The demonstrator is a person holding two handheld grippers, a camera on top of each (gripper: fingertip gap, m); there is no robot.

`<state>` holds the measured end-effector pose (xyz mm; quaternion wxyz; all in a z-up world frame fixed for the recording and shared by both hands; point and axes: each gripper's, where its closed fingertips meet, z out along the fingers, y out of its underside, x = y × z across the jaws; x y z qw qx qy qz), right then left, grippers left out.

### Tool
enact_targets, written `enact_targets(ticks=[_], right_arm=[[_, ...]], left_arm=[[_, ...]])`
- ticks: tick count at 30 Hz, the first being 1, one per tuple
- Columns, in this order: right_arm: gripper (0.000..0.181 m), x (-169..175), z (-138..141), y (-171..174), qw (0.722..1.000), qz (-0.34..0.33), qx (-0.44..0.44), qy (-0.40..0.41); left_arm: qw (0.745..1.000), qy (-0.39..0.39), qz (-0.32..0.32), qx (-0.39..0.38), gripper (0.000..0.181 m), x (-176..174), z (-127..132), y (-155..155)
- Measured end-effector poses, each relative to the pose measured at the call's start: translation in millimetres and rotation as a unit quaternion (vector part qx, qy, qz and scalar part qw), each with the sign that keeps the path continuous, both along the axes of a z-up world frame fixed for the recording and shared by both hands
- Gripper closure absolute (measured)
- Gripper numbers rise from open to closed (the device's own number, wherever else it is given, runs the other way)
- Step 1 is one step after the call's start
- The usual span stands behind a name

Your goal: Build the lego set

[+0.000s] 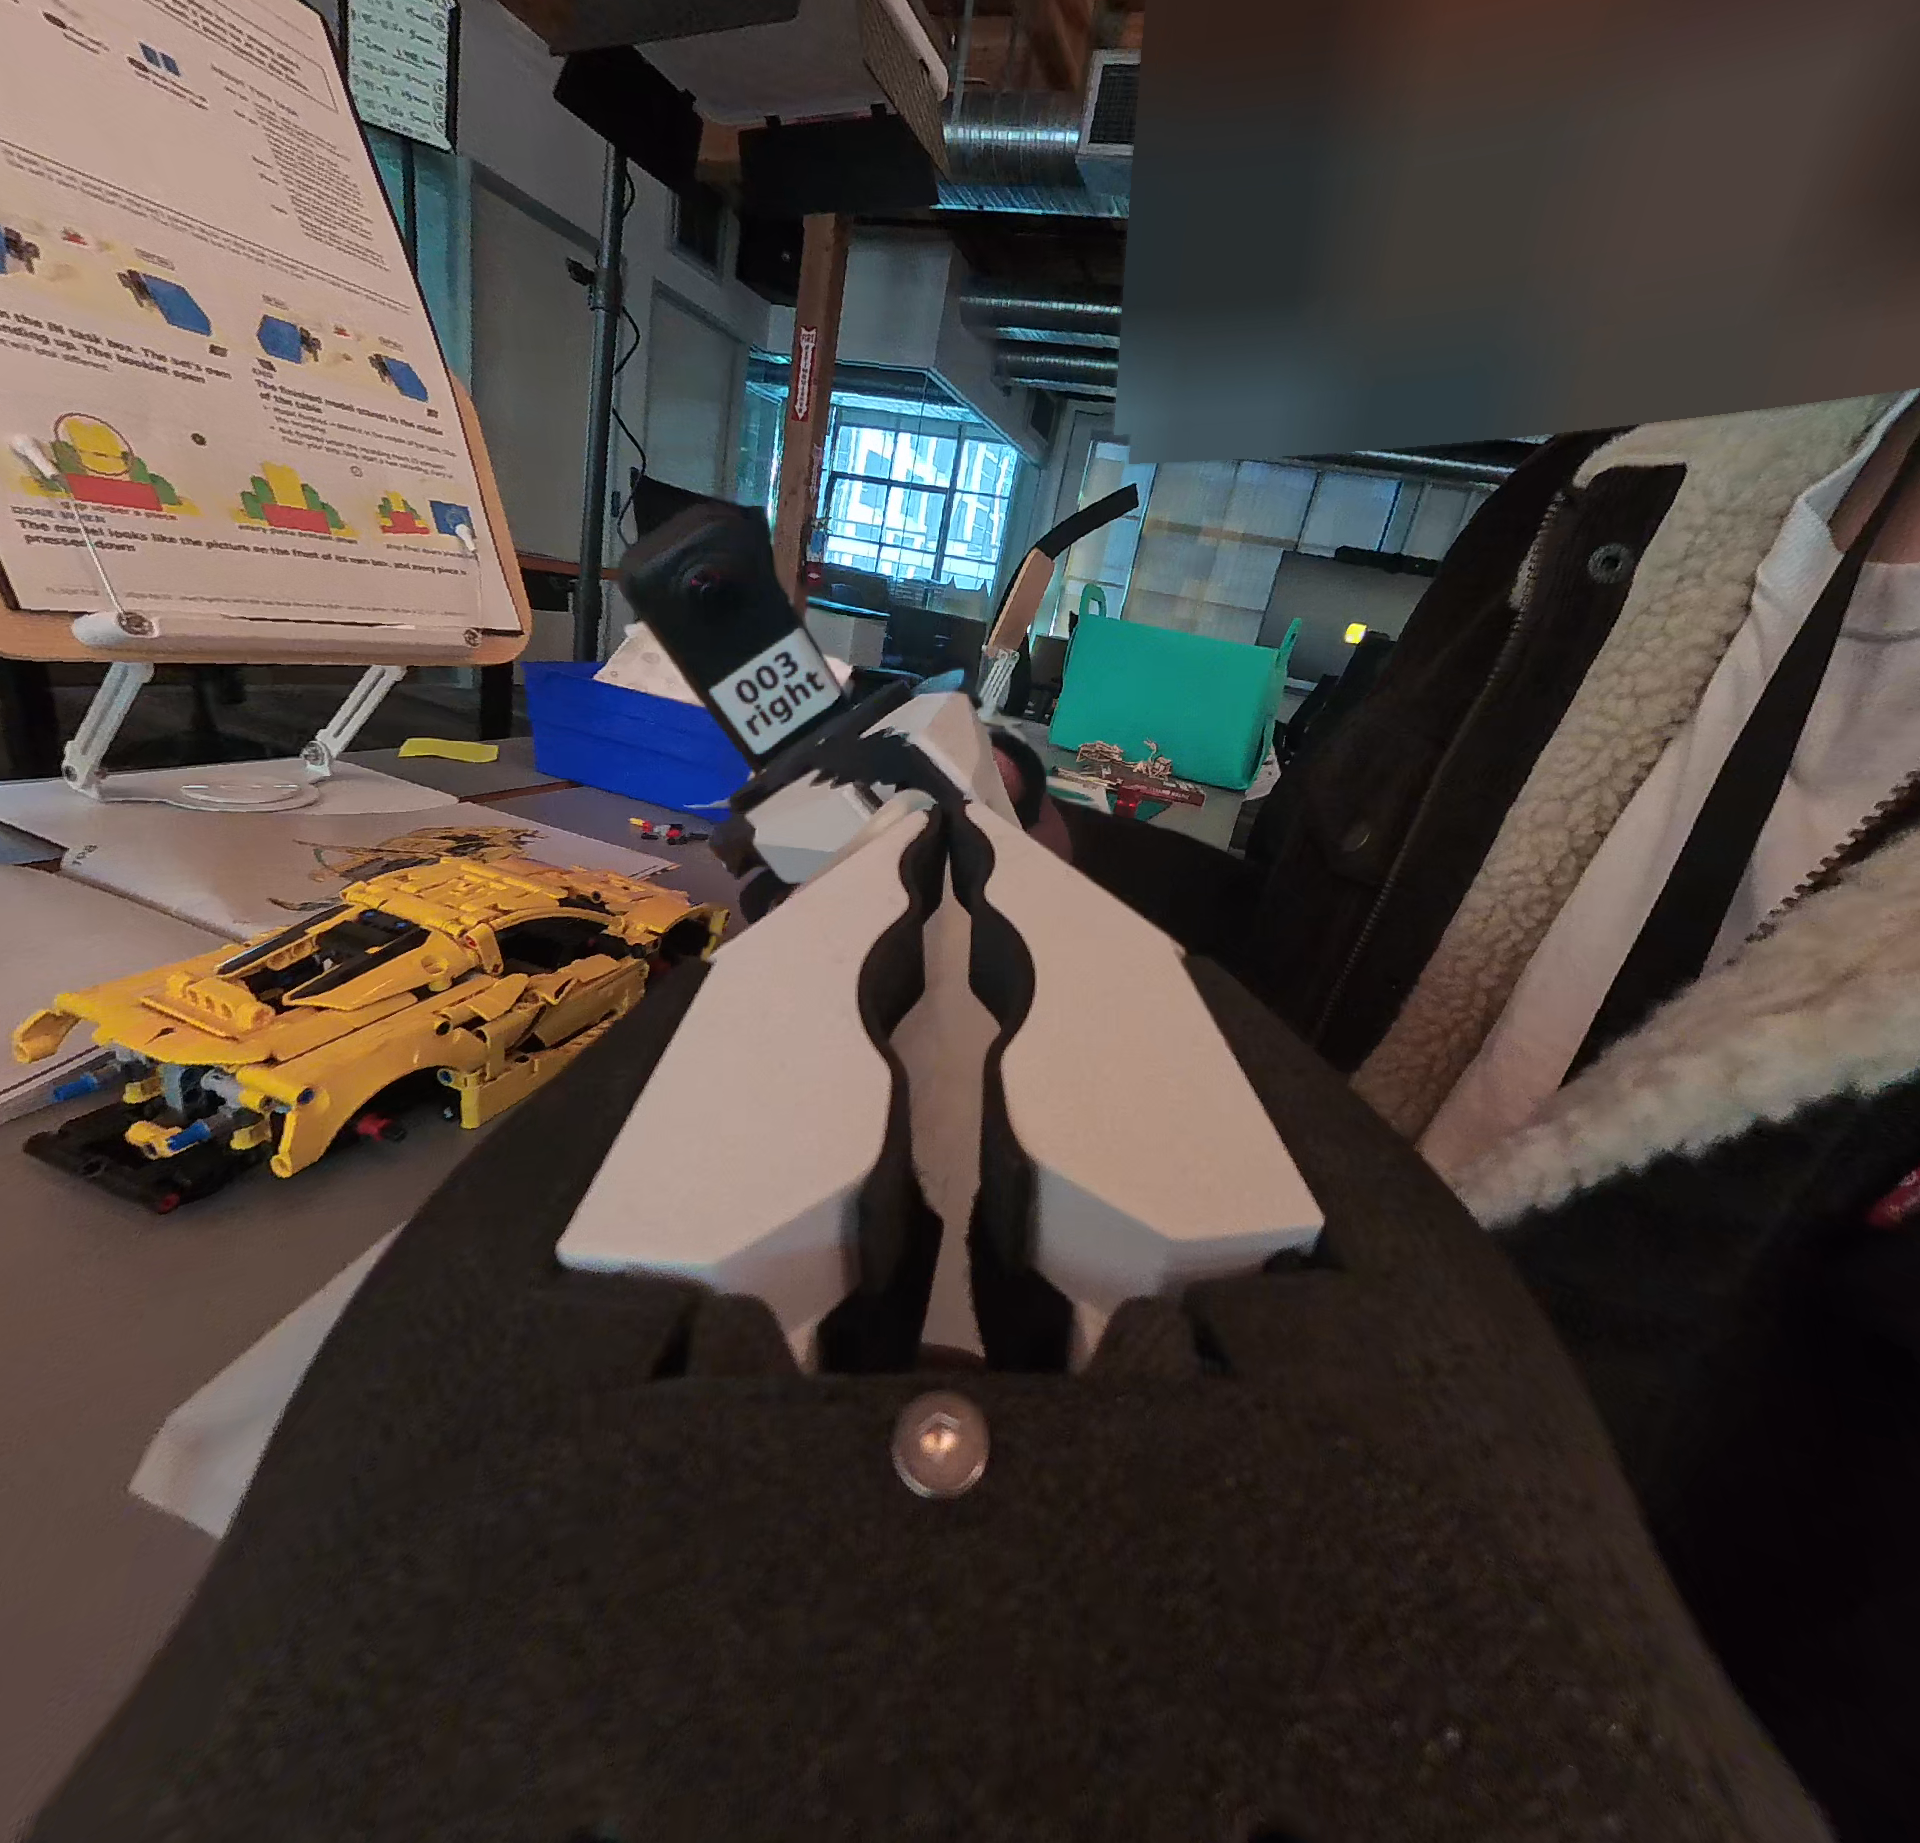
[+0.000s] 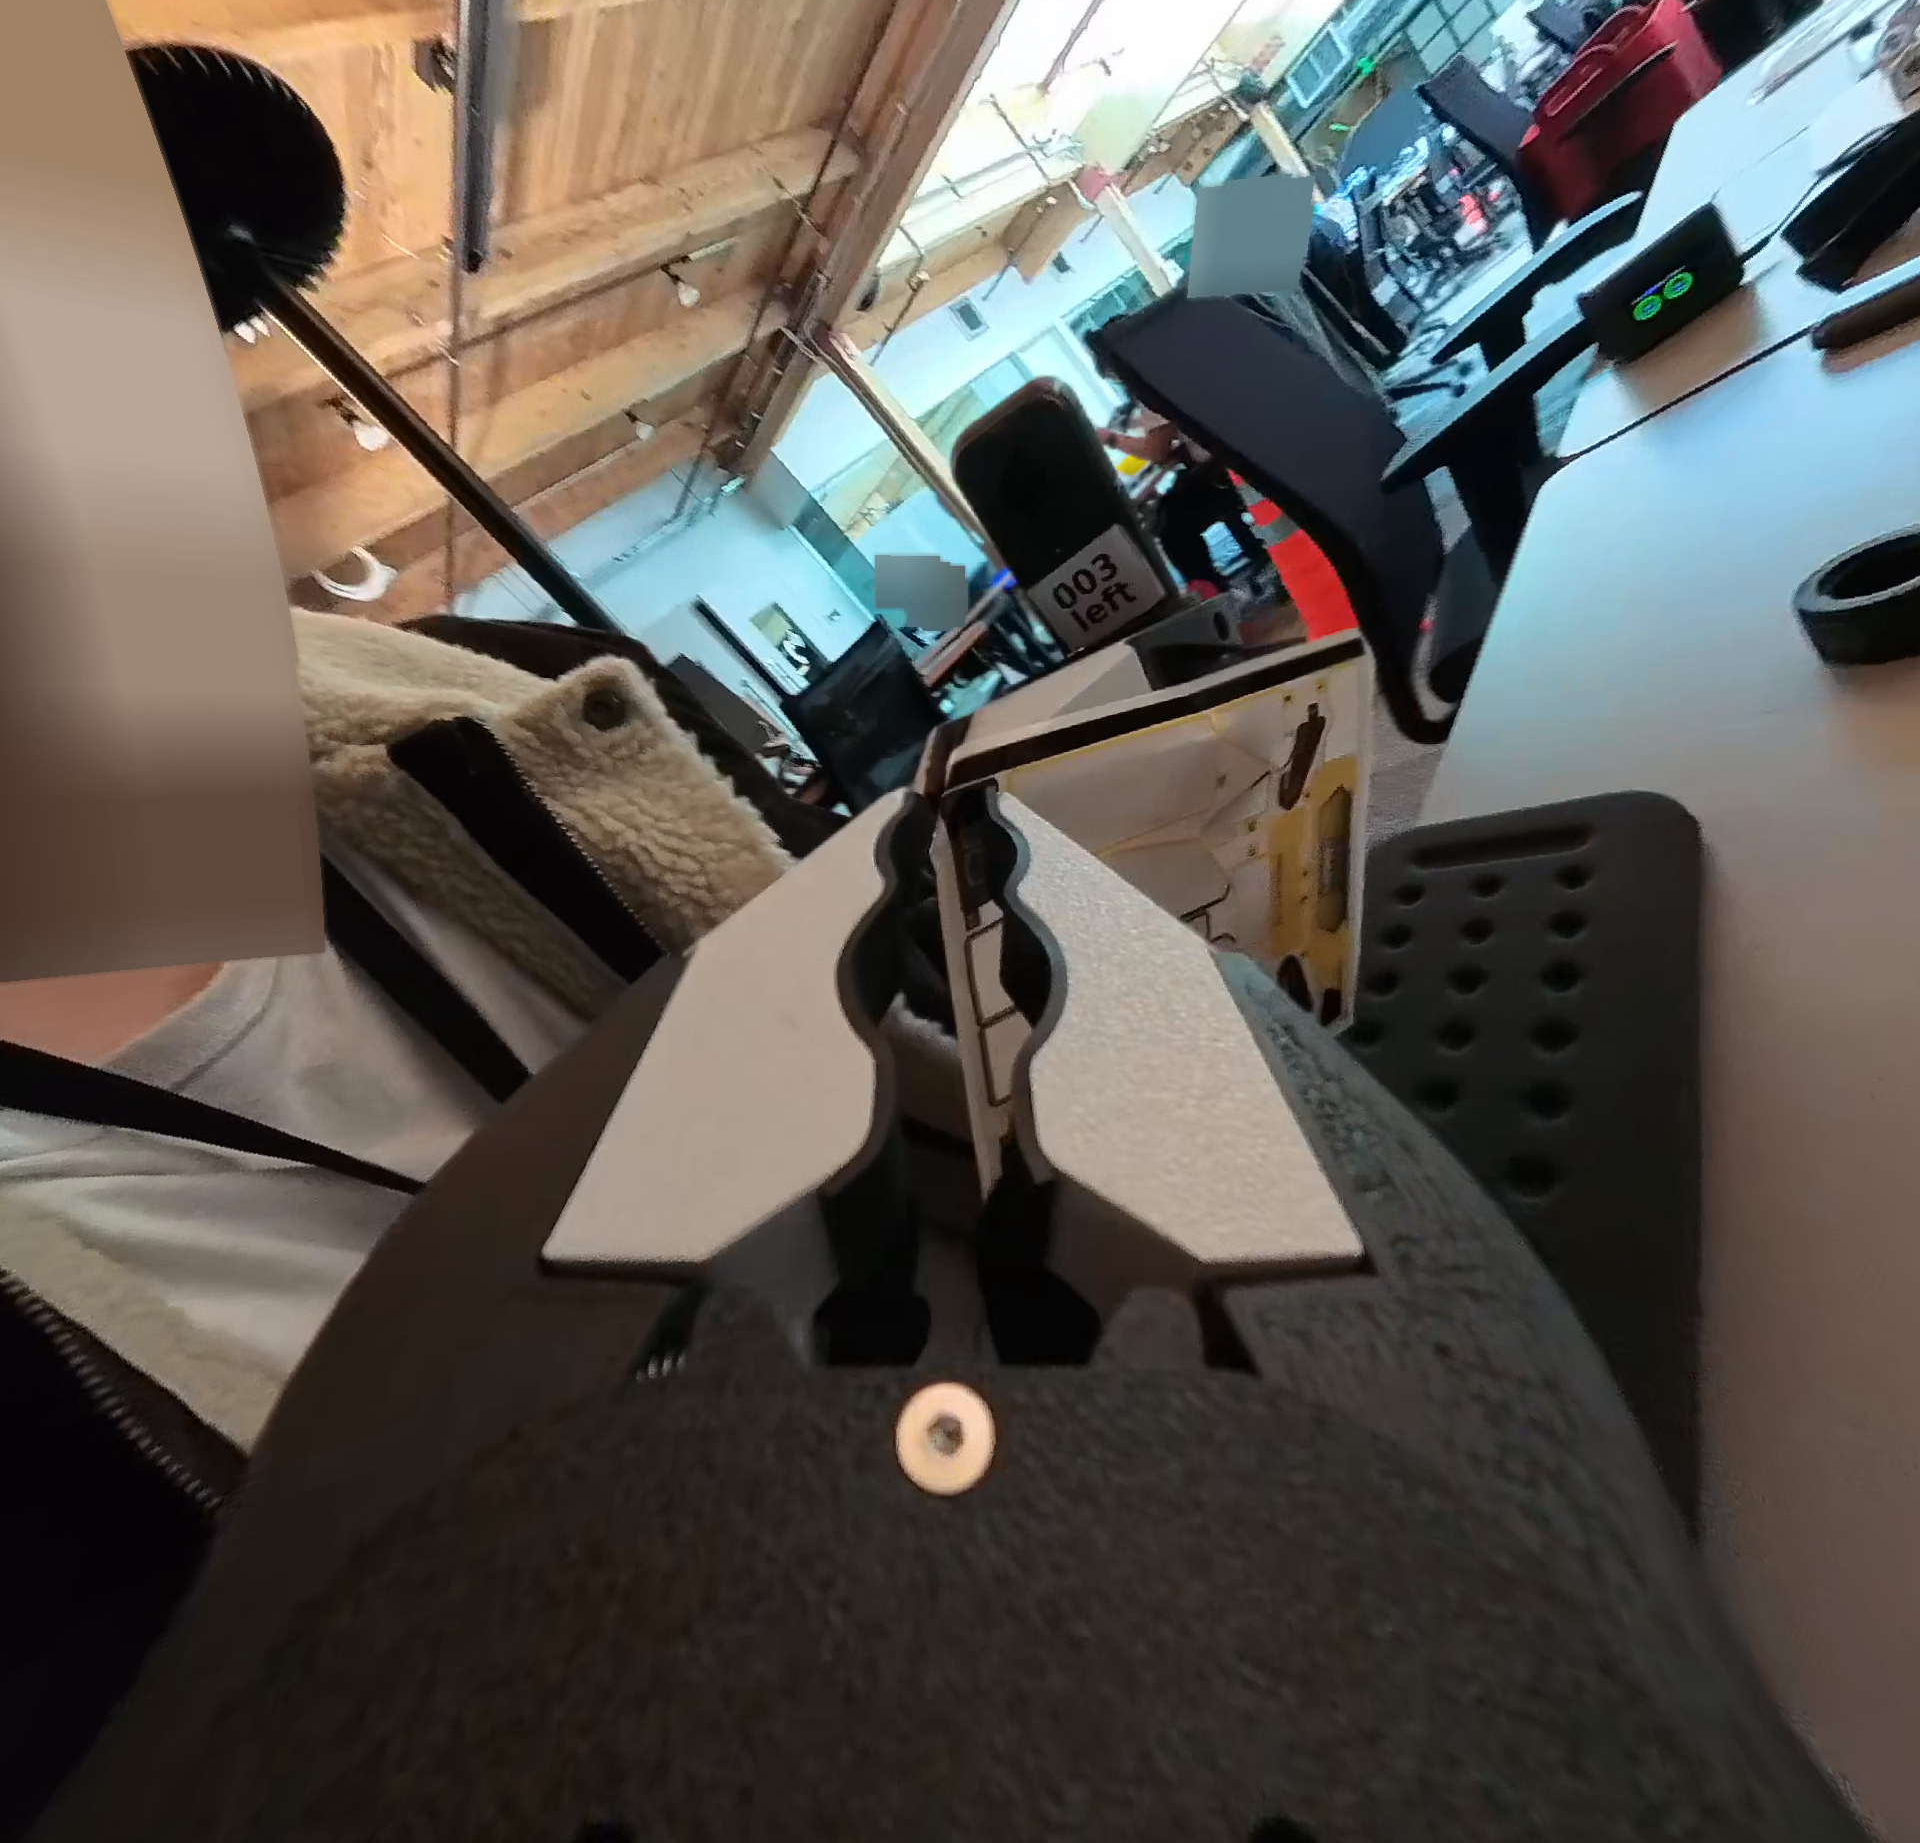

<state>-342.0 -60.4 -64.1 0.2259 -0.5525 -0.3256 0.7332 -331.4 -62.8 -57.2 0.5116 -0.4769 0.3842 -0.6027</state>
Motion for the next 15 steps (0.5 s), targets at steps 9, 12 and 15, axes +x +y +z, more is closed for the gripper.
enact_targets(ticks=[9,12,15], right_arm=[[0.174,1.6,1.5,-4.7,0.995,0.053,-0.07,0.042],[0.175,1.9,-0.1,-4.4,0.995,0.056,-0.074,0.042],[0.175,2.1,-1.4,-3.7,0.995,0.057,-0.074,0.04]], left_arm=[[0.999,0.014,0.006,0.029,0.181,1.5,0.9,-5.4],[0.999,0.023,0.011,0.035,0.181,1.8,-0.8,-5.1],[0.999,0.028,0.014,0.037,0.181,1.9,-2.1,-4.7]])
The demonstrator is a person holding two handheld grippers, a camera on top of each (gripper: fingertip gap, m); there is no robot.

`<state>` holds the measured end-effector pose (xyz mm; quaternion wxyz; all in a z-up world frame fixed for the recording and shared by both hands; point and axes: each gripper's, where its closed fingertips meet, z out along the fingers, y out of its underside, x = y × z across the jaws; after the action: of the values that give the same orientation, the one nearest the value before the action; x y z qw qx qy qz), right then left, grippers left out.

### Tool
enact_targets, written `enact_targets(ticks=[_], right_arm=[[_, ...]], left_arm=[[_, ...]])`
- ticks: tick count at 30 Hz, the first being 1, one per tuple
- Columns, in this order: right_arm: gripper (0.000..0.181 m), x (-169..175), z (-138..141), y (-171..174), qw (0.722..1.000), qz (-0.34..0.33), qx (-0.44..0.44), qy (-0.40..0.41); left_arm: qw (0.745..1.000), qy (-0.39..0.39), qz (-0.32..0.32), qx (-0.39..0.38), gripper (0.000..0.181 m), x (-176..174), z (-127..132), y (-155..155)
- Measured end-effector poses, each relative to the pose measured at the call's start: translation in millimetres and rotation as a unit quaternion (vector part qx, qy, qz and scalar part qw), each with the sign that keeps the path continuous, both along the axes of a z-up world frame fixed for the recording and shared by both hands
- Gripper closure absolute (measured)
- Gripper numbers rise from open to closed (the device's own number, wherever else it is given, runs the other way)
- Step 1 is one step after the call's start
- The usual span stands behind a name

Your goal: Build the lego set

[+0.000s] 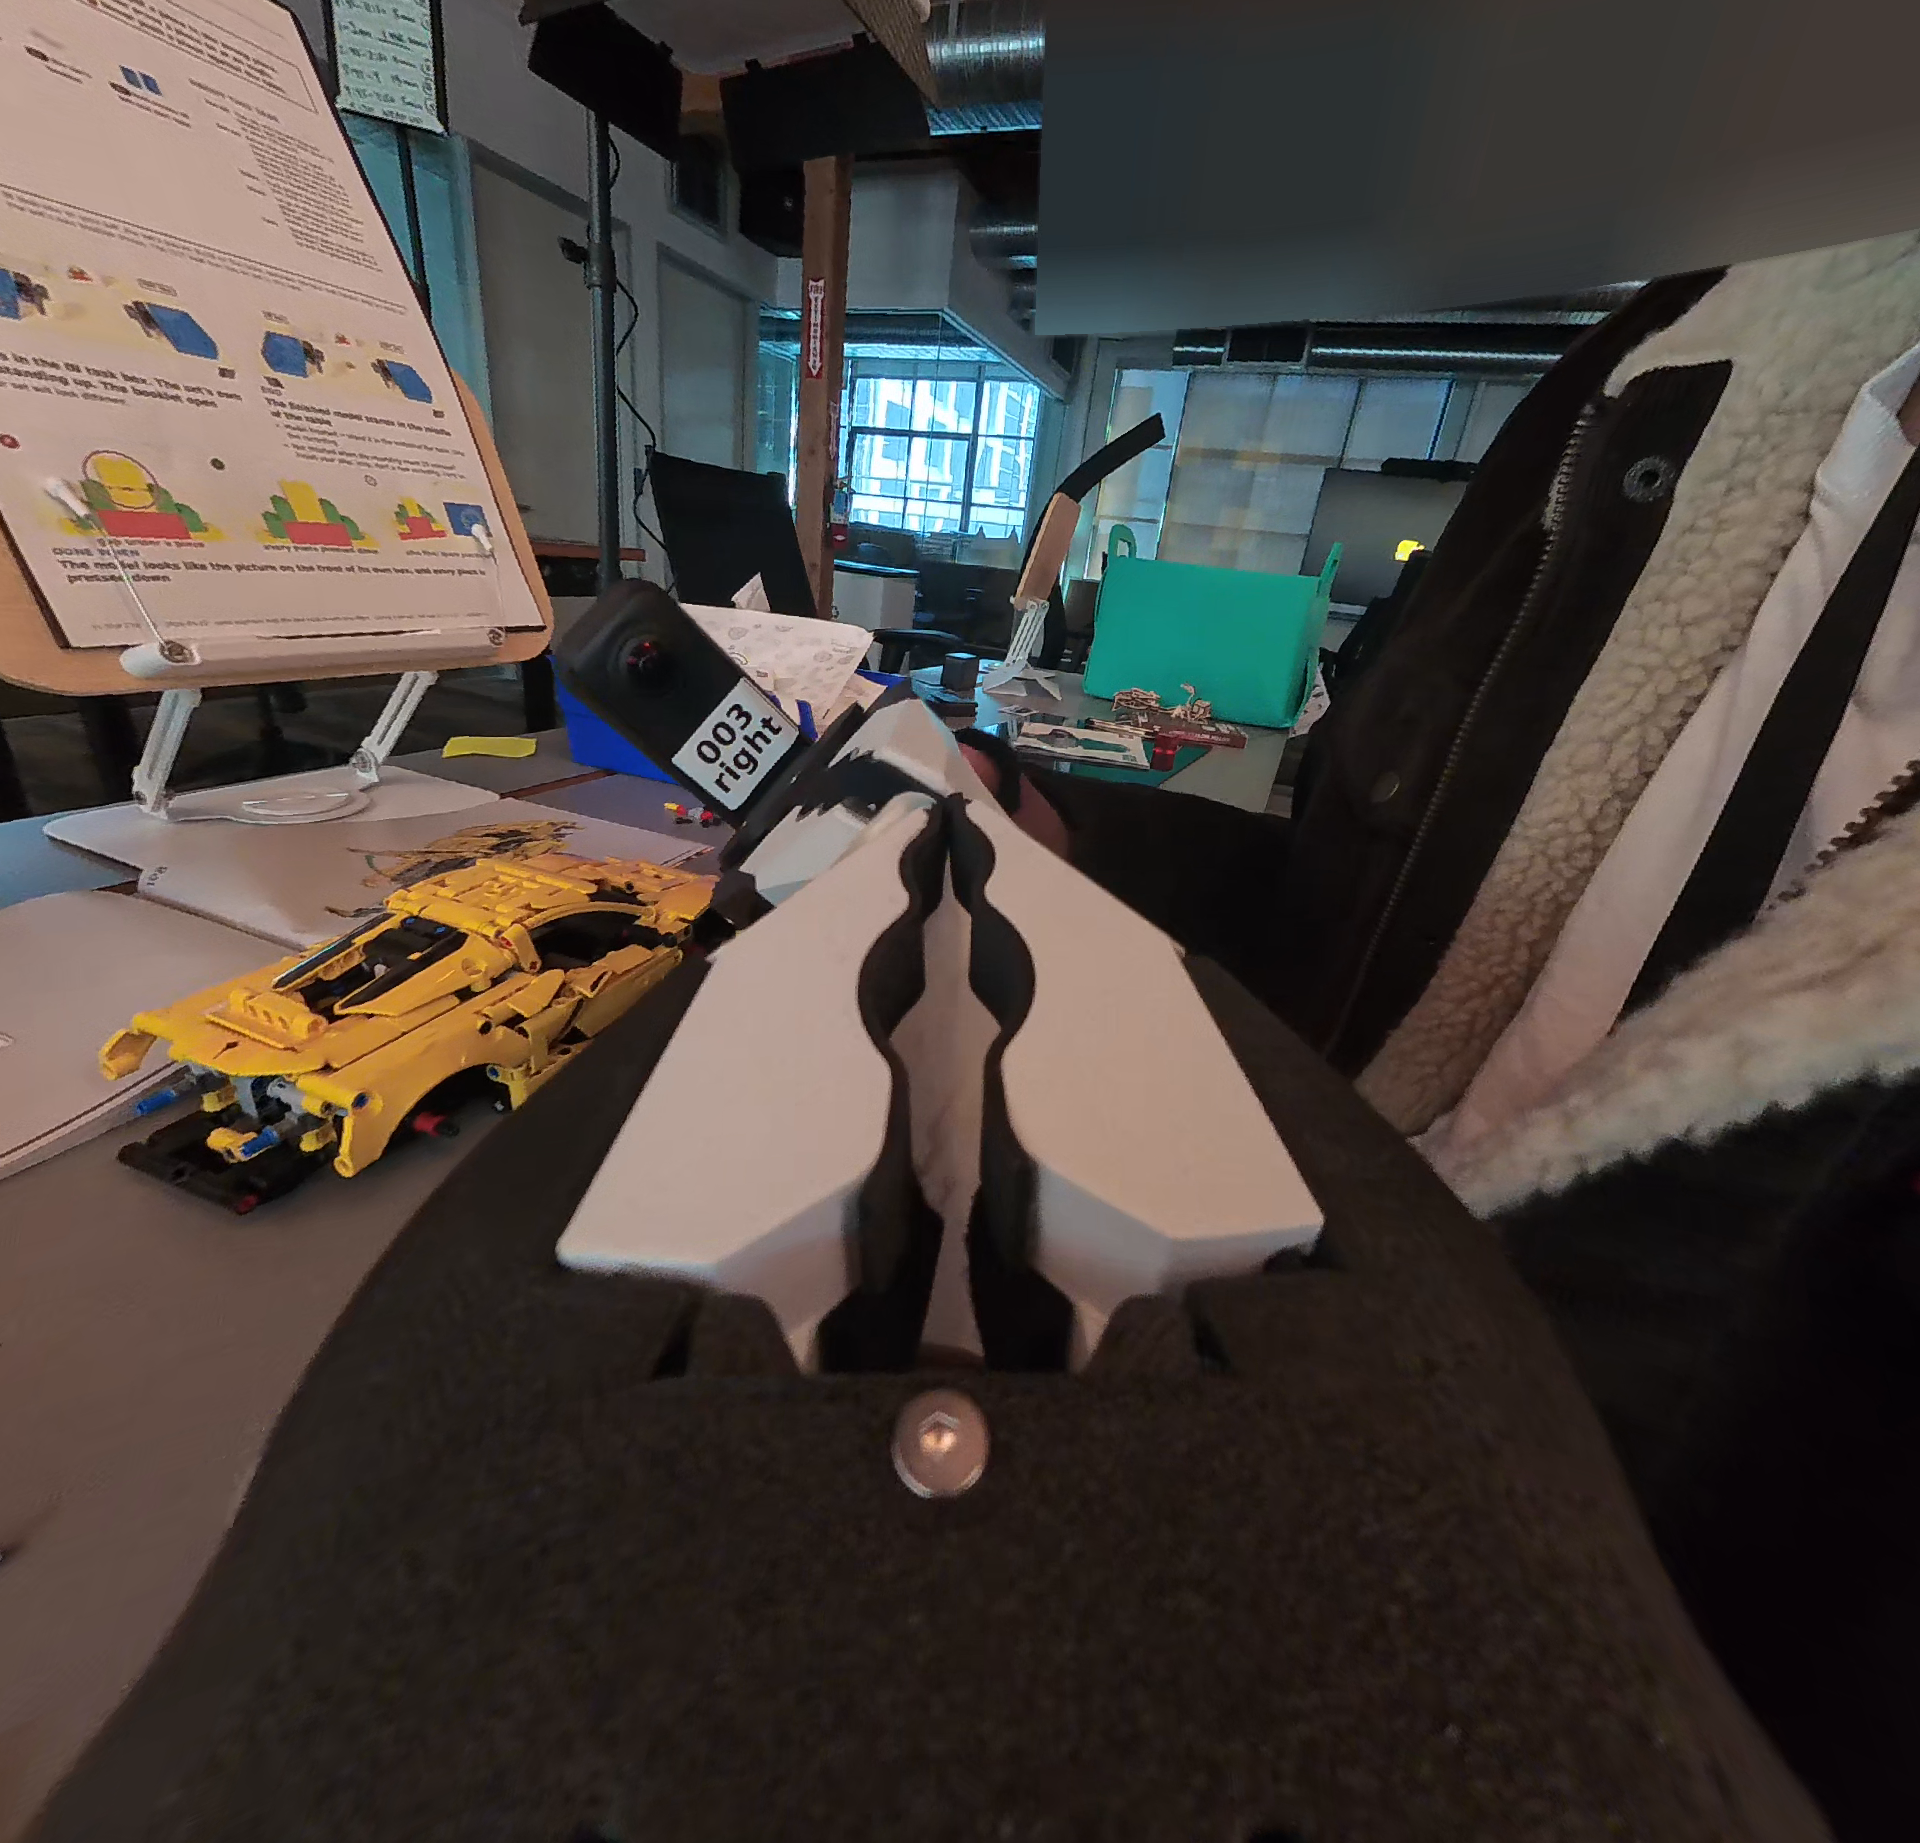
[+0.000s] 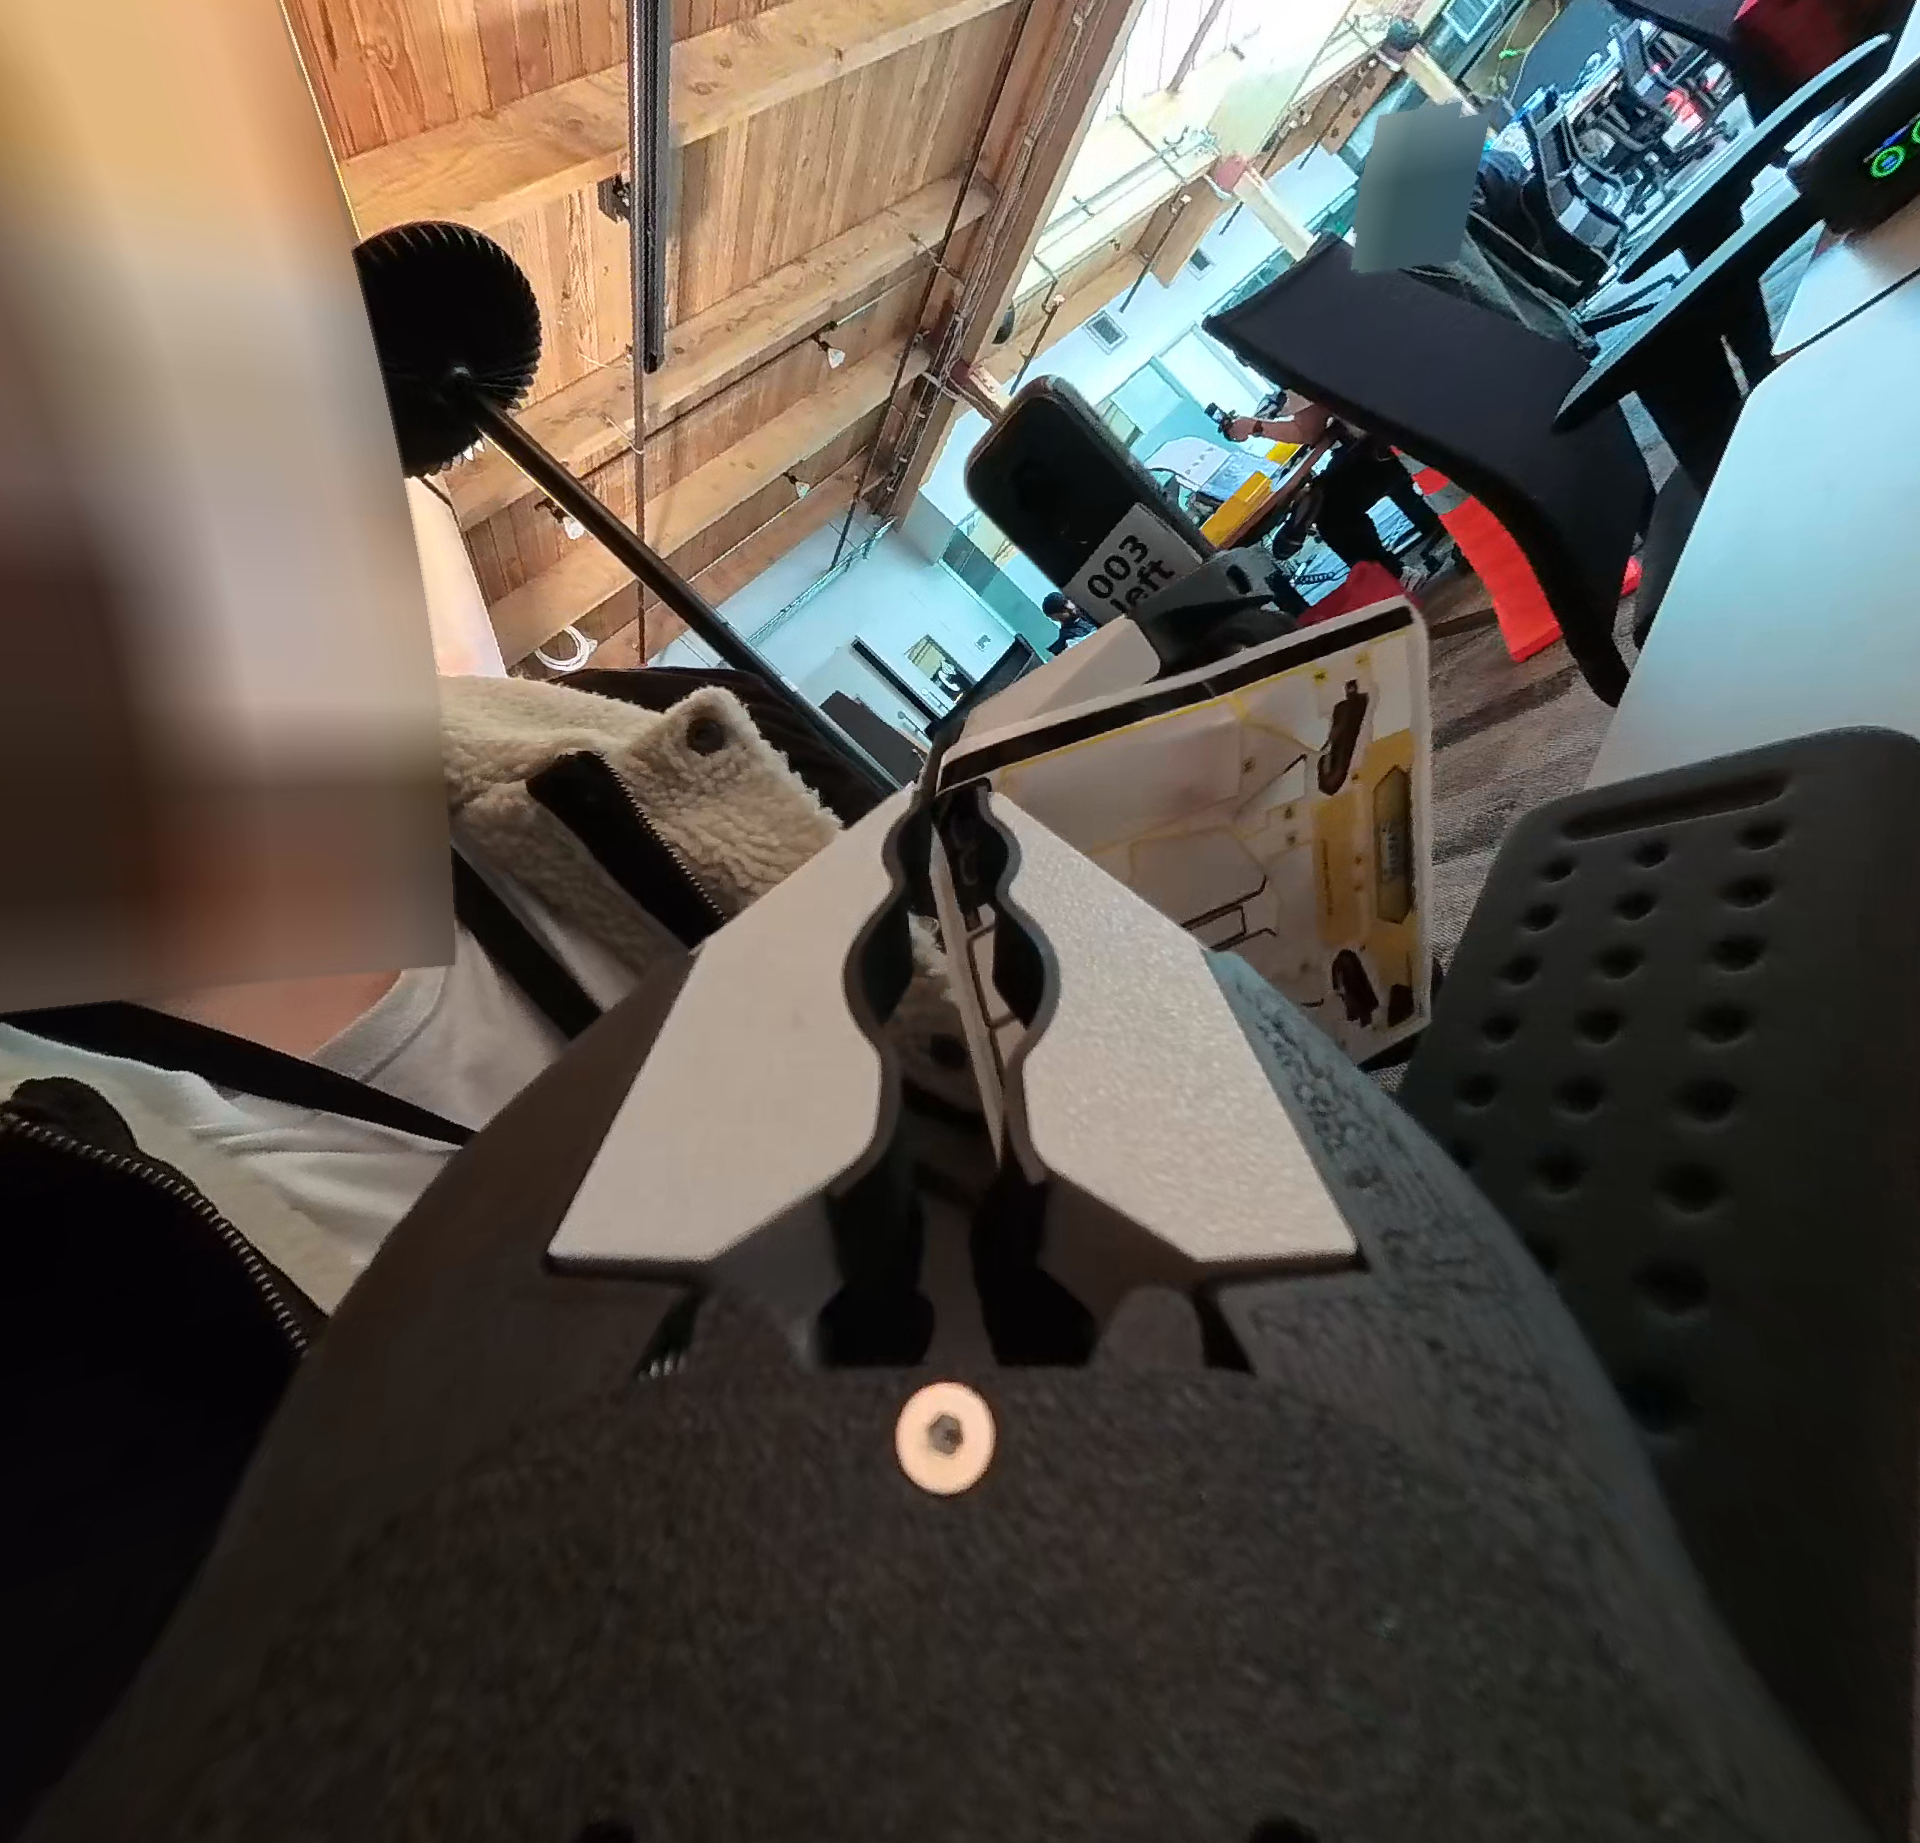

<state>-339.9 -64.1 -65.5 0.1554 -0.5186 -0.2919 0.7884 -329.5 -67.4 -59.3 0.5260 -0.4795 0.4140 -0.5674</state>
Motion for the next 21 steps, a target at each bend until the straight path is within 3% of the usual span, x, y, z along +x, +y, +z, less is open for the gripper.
enact_targets(ticks=[14,21], right_arm=[[0.181,3,-11,3,0.998,-0.02,0.048,-0.04],[0.181,8,-15,14,0.992,-0.064,0.082,-0.074]], left_arm=[[0.999,0.037,0.006,0.012,0.181,0,-10,-1],[0.999,0.032,0.01,0.004,0.181,-3,-11,2]])
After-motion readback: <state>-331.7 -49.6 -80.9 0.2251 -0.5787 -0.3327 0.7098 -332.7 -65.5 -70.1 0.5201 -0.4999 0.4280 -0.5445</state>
